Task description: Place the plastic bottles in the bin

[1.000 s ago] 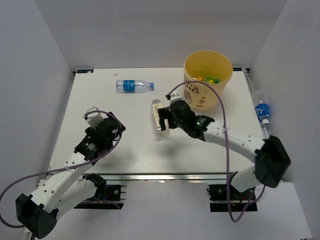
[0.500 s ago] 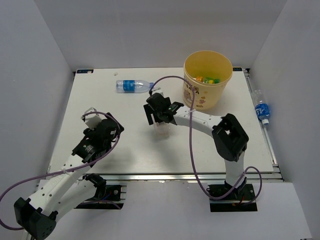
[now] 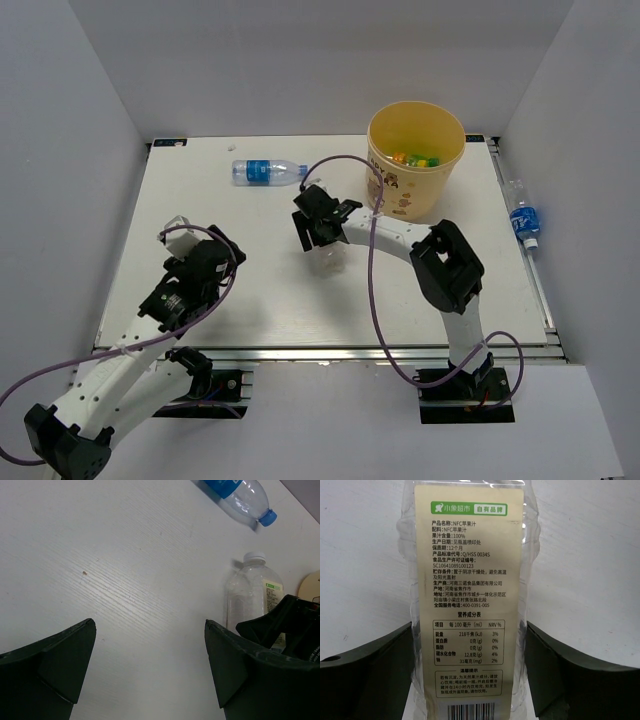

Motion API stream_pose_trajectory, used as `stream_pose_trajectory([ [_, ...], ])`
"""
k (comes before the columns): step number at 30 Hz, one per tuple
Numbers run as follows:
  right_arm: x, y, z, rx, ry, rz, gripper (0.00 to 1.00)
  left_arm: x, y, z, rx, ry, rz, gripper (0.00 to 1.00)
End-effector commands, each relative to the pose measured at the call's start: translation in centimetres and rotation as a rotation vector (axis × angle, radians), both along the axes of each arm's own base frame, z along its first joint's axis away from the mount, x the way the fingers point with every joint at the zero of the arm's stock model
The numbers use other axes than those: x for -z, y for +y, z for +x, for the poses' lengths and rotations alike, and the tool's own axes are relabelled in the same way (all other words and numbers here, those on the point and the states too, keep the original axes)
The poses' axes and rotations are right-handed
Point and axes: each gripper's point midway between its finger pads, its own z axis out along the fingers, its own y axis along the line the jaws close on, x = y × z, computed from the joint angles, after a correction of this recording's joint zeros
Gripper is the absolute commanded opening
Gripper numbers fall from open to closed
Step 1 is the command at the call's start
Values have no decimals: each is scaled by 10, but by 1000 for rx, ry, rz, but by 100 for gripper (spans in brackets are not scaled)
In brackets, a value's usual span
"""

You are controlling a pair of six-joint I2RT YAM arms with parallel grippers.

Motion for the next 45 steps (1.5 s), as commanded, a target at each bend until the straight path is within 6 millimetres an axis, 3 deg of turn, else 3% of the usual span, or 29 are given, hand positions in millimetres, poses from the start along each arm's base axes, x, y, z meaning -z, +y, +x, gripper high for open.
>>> stream_pose_trajectory([
  [1,-63,14,12,-47,-117,99,49,-2,1,2,-4,-8,7,98],
  [4,-135,10,22,-82,-274,150,43,-1,0,3,1,-2,12,98],
  [5,-171,4,23,-81,-342,186,40,-1,0,3,1,-2,14,98],
  [7,-217,-10,33,-87,-455,223,38,-2,-1,4,4,-3,10,98],
  [8,-250,-21,32,-86,-519,262,38,-2,-1,4,5,-5,11,98],
  [11,-312,-64,49,-27,-657,301,38,-3,-2,4,11,-8,11,98],
  [12,-323,-87,62,18,-684,294,38,-4,-2,4,15,-7,11,98],
  [14,-346,-114,71,64,-742,294,38,-4,-3,5,18,-4,15,98],
  [15,-351,-138,83,109,-763,267,40,-6,-3,5,17,-7,12,98],
  [18,-355,-173,102,171,-787,223,40,-8,-4,7,17,-6,15,98],
  [24,-339,-199,130,204,-759,189,54,-11,-4,10,13,-10,18,98],
  [25,-335,-202,133,205,-747,180,61,-13,-5,10,11,-16,14,98],
  [26,-334,-204,136,212,-740,177,82,-13,-5,11,12,-15,13,98],
  [27,-334,-206,141,216,-736,177,89,-13,-6,12,12,-12,16,98],
  [29,-331,-209,144,223,-720,167,89,-14,-8,14,18,-15,11,98],
  [37,-358,-221,144,232,-776,155,89,-14,-13,20,27,-10,20,98],
  [41,-366,-246,140,287,-785,133,89,-16,-16,24,35,-20,21,98],
  [45,-352,-300,138,369,-745,110,89,-15,-20,29,44,-18,25,98],
])
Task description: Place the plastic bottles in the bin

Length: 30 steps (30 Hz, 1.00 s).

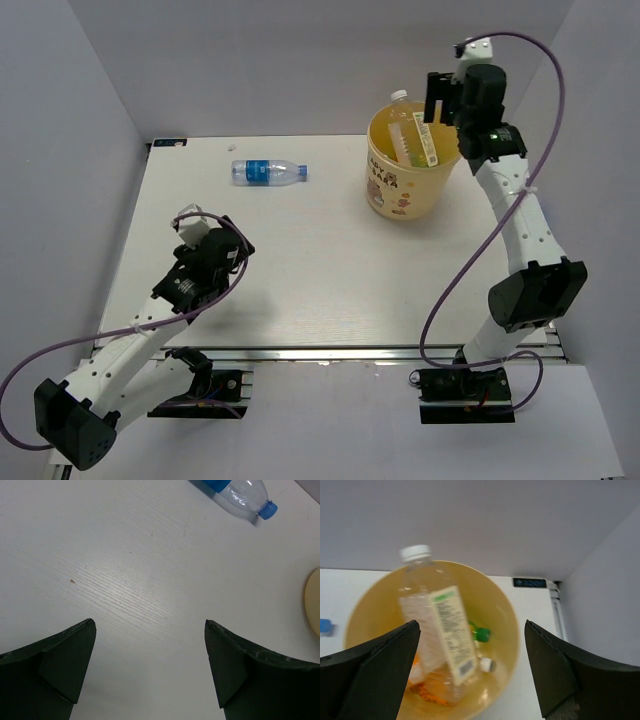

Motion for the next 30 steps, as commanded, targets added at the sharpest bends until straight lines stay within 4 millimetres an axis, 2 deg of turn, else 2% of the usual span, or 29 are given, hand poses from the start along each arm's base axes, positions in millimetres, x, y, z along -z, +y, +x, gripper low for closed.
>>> stream_pose_trajectory([
  [1,-18,-58,-14,87,-33,13,90,-19,-7,11,12,-46,-21,98],
  [2,-15,-85,-17,117,-27,15,89,-17,-8,12,12,-40,-17,98],
  [3,6,-99,-17,137,20,8,89,-16,-8,13,14,-38,-13,98],
  [4,15,-111,-17,152,36,0,89,-17,-9,15,14,-44,-16,98],
  [5,23,-150,-22,237,49,-10,89,-16,-10,17,16,-39,-10,98],
  [6,45,-168,-24,290,89,-31,89,-16,-11,18,18,-40,-8,98],
  [8,64,-211,-27,423,112,-74,89,-17,-15,24,24,-40,-5,98],
  [11,109,-238,-27,470,222,-158,89,-17,-18,31,24,-34,12,98],
  [12,118,-242,-26,448,251,-236,89,-17,-19,33,21,-32,17,98],
  [13,146,-244,-26,429,307,-276,89,-19,-19,36,21,-40,24,98],
  [15,159,-251,-21,442,305,-324,89,-18,-20,41,20,-39,35,98],
  [16,181,-252,-22,421,353,-366,89,-19,-20,43,21,-38,42,98],
  [18,194,-257,-18,431,361,-390,89,-23,-18,49,15,-43,45,98],
  [19,209,-258,-15,417,395,-404,89,-21,-18,52,18,-38,49,98],
  [21,221,-263,-13,436,418,-423,89,-20,-14,60,16,-31,25,98],
  [22,235,-273,-15,488,457,-449,89,-17,-14,64,19,-23,18,98],
  [27,253,-293,-9,585,442,-471,89,-12,11,76,-49,12,57,98],
  [28,264,-292,-6,563,461,-455,89,-13,14,77,-62,13,57,98],
  [30,274,-299,-5,570,481,-441,89,-14,19,81,-75,4,45,98],
])
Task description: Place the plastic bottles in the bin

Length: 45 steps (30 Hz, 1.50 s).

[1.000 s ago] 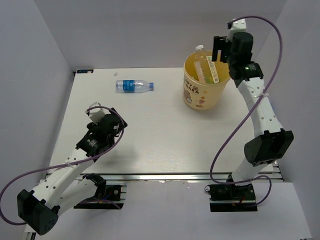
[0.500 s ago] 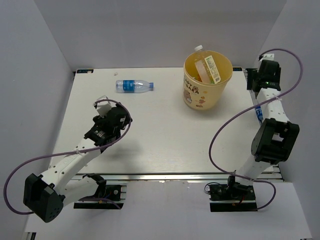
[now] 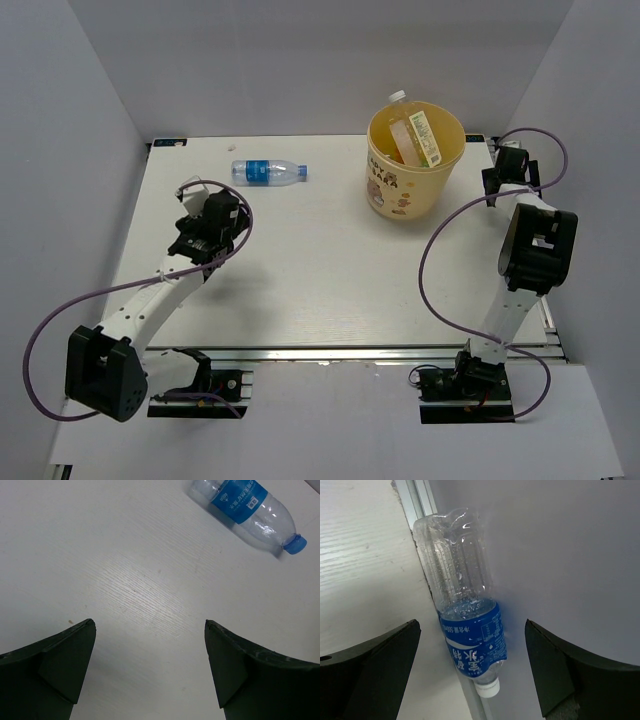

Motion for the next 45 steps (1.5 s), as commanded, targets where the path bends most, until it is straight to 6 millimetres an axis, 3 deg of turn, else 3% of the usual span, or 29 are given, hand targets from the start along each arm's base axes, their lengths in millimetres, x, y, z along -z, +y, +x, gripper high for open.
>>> stream_pose_trajectory([
  [1,-3,-22,11,54,-56,-41,89,-23,4,12,-8,-69,-19,98],
  [7,43,-45,-3,143,5,-30,89,-15,19,23,-54,-34,-9,98],
  [13,54,-82,-26,319,5,-112,87,-11,25,28,-69,-20,-17,98],
  [18,68,-92,-28,345,11,-93,79,-11,27,30,-76,-18,-15,98],
  [21,73,-87,-26,329,16,-47,60,-14,29,30,-87,-24,-9,98],
  [23,68,-77,-15,301,-19,22,33,-18,28,33,-86,-33,-16,98],
  [24,52,-74,-10,289,-53,34,21,-19,27,34,-78,-37,-22,98],
  [26,31,-67,-6,268,-89,52,15,-25,24,36,-68,-52,-32,98],
  [27,-1,-65,-2,268,-156,57,14,-26,23,37,-61,-56,-37,98],
  [29,-26,-49,1,214,-188,132,14,-29,18,39,-37,-65,-50,98],
  [30,-66,-40,5,187,-279,172,14,-30,17,40,-32,-68,-53,98],
  [32,-99,-8,13,51,-341,296,14,-31,12,42,-5,-69,-61,98],
  [33,-139,5,9,-6,-418,313,15,-33,10,44,6,-78,-64,98],
  [34,-151,30,11,-98,-442,367,16,-33,6,44,38,-74,-62,98],
  [35,-189,43,3,-163,-510,373,16,-33,3,48,79,-77,-42,98],
  [36,-203,66,1,-239,-527,400,16,-35,-2,50,98,-85,-55,98],
  [37,-218,104,2,-370,-545,467,17,-32,-4,52,128,-70,-33,98],
  [38,-245,126,-6,-445,-585,476,17,-37,-14,56,186,-80,-43,98],
  [41,-285,200,-14,-654,-621,504,18,-38,-29,69,310,-86,-4,98],
  [42,-292,219,-17,-703,-621,509,18,-45,-33,76,340,-110,9,98],
  [43,-295,260,-20,-795,-600,536,19,-39,-35,81,364,-91,35,98],
  [44,-306,276,-22,-834,-608,549,19,-39,-42,84,403,-88,35,98],
  [45,-297,291,-19,-851,-568,583,20,-47,-47,91,441,-107,49,98],
])
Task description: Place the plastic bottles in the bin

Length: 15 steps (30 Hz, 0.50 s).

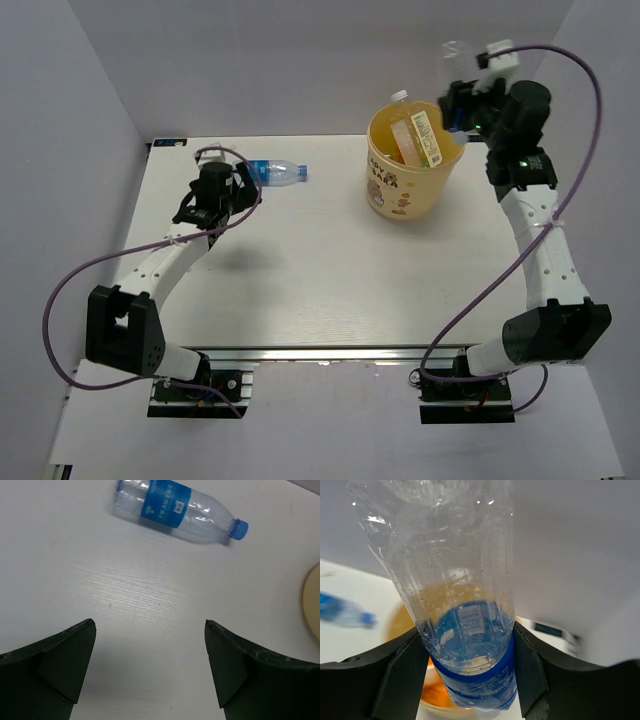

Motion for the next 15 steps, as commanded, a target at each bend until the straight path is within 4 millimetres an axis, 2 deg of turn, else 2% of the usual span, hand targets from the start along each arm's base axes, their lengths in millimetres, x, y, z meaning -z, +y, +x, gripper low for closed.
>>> stream_pose_trajectory([
  [1,30,76,1,-232,124,33,20,-34,-24,25,206,-97,71,98],
  [2,29,86,2,-254,129,47,21,-28,-27,31,235,-85,90,98],
  [5,37,114,5,-297,156,70,28,-45,-43,46,367,-142,157,98],
  [6,41,120,7,-302,162,66,30,-40,-47,53,404,-136,179,98],
  [7,43,128,7,-308,161,65,34,-53,-53,60,463,-173,212,98],
  [8,46,132,8,-308,166,60,35,-55,-57,64,490,-181,227,98],
  [9,51,136,13,-298,172,47,39,-46,-57,71,524,-165,274,98],
  [10,52,138,15,-289,174,39,44,-60,-59,80,546,-196,297,98],
  [11,56,138,17,-274,179,30,48,-60,-61,85,574,-197,317,98],
  [12,60,141,21,-266,186,21,64,-44,-63,89,632,-156,370,98],
  [13,56,136,25,-230,177,17,74,-42,-68,92,682,-155,384,98],
  [14,58,134,26,-215,184,15,85,-55,-70,100,695,-179,406,98],
  [15,57,131,29,-184,183,13,88,-40,-69,105,723,-136,436,98],
])
